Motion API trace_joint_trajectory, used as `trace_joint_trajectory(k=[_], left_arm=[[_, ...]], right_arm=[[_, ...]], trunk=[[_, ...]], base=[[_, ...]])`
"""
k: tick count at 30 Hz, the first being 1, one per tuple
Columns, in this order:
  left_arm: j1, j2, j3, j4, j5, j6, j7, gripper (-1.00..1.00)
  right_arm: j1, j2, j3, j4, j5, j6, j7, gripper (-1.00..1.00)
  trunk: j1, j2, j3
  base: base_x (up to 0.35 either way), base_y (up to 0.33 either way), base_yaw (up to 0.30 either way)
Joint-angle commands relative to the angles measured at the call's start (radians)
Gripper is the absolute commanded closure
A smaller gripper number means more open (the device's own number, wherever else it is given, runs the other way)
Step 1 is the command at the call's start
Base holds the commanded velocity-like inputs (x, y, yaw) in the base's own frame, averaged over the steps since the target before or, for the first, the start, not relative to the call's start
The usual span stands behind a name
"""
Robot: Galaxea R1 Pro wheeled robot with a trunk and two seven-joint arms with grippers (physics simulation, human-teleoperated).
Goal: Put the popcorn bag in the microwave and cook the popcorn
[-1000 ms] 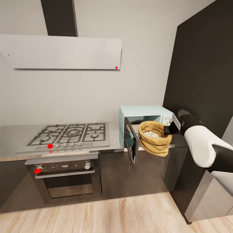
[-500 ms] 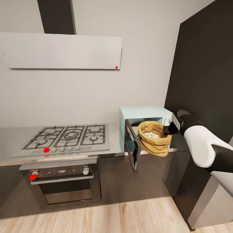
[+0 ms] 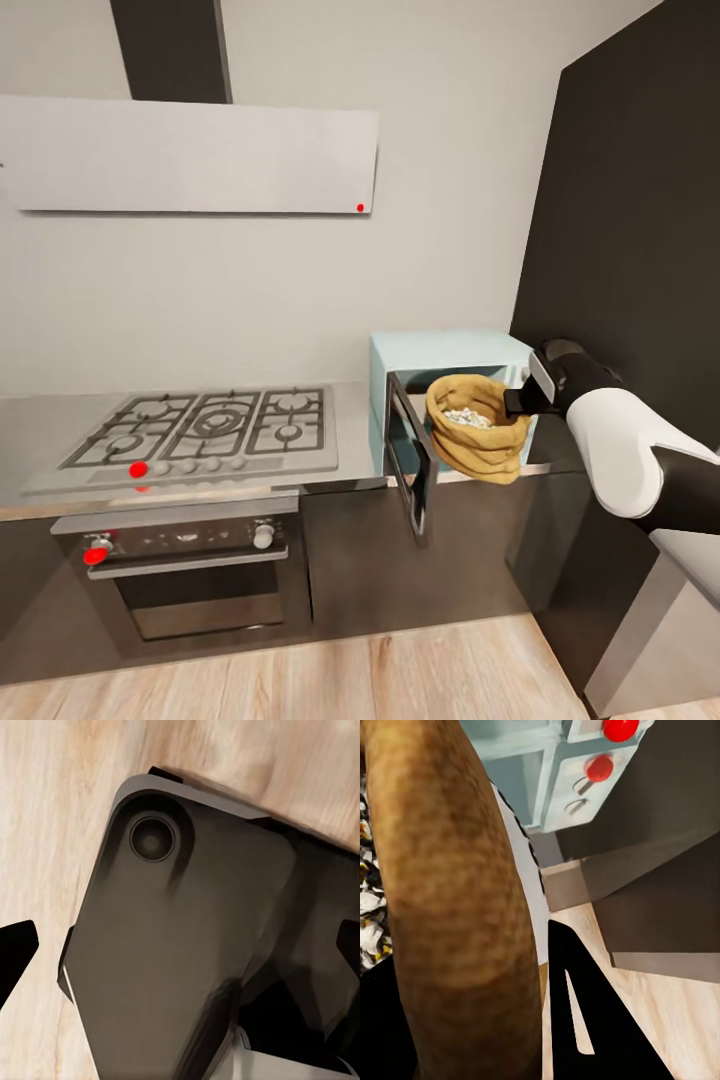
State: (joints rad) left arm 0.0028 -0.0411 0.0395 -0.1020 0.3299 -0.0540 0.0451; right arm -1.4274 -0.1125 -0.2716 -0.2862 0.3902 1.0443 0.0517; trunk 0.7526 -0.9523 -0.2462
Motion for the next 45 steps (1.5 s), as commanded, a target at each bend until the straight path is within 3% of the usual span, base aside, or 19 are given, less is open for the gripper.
trace_joint_trajectory(k=[1,12,17,28,45], left_arm=[[0.0,0.0,0.003,0.0,0.001,-0.001,0.002,-1.0],[0.0,0.001,0.003,0.001,0.001,-0.001,0.002,-1.0],[0.0,0.0,0.003,0.001,0.001,-0.001,0.002,-1.0],[0.0,0.001,0.003,0.001,0.001,0.0,0.002,-1.0],[0.0,0.001,0.003,0.002,0.001,-0.001,0.002,-1.0]], right_arm=[[-0.001,0.0,-0.008,-0.001,0.01,0.003,0.004,1.0],[0.0,0.002,-0.008,0.002,0.013,0.003,0.0,1.0],[0.001,0.0,-0.008,0.05,0.016,0.003,-0.003,1.0],[0.001,0.002,-0.006,0.057,0.013,0.003,-0.001,1.0],[0.001,0.002,-0.006,0.058,0.012,0.003,-0.001,1.0]], trunk=[[0.0,-0.001,-0.001],[0.0,-0.001,-0.001],[0.0,-0.001,-0.001],[0.0,-0.001,-0.001],[0.0,-0.001,-0.001]], base=[[0.215,0.0,0.0],[0.236,0.0,0.0],[0.227,0.0,0.0],[0.045,0.0,0.0],[0.287,0.0,0.0]])
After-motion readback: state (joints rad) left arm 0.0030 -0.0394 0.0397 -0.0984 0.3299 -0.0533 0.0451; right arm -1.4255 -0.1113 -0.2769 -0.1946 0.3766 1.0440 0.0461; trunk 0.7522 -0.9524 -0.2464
